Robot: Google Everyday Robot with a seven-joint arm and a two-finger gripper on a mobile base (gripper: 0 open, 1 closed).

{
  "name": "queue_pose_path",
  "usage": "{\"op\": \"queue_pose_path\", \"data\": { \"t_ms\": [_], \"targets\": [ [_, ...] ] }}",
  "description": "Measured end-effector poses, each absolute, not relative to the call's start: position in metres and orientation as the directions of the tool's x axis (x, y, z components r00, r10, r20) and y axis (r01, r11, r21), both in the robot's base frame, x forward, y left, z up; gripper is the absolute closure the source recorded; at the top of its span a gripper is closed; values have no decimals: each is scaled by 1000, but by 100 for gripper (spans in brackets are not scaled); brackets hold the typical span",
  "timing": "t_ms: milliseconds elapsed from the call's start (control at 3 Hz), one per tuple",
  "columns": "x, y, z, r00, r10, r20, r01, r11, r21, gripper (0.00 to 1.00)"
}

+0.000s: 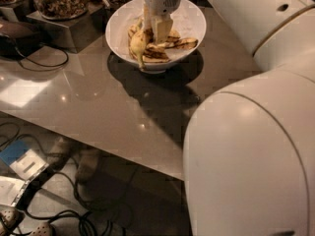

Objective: Pick banana from white bowl

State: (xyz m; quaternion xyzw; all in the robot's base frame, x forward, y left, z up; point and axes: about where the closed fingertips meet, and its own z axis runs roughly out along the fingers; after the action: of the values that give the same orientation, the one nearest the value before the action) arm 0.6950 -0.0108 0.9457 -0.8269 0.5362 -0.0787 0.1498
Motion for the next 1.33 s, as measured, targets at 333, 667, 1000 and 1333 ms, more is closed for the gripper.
{"op": "queue_pose_path", "data": {
  "t_ms": [333, 667, 1000, 1333],
  "targets": [
    [676, -12, 961, 402, -916, -2, -863, -378, -336, 100],
    [667, -12, 972, 394, -919, 29, -853, -377, -361, 100],
    [666, -12, 972, 393, -919, 31, -853, -377, -361, 100],
    [631, -10, 1005, 407, -912, 47, -830, -391, -397, 100]
  ]
}}
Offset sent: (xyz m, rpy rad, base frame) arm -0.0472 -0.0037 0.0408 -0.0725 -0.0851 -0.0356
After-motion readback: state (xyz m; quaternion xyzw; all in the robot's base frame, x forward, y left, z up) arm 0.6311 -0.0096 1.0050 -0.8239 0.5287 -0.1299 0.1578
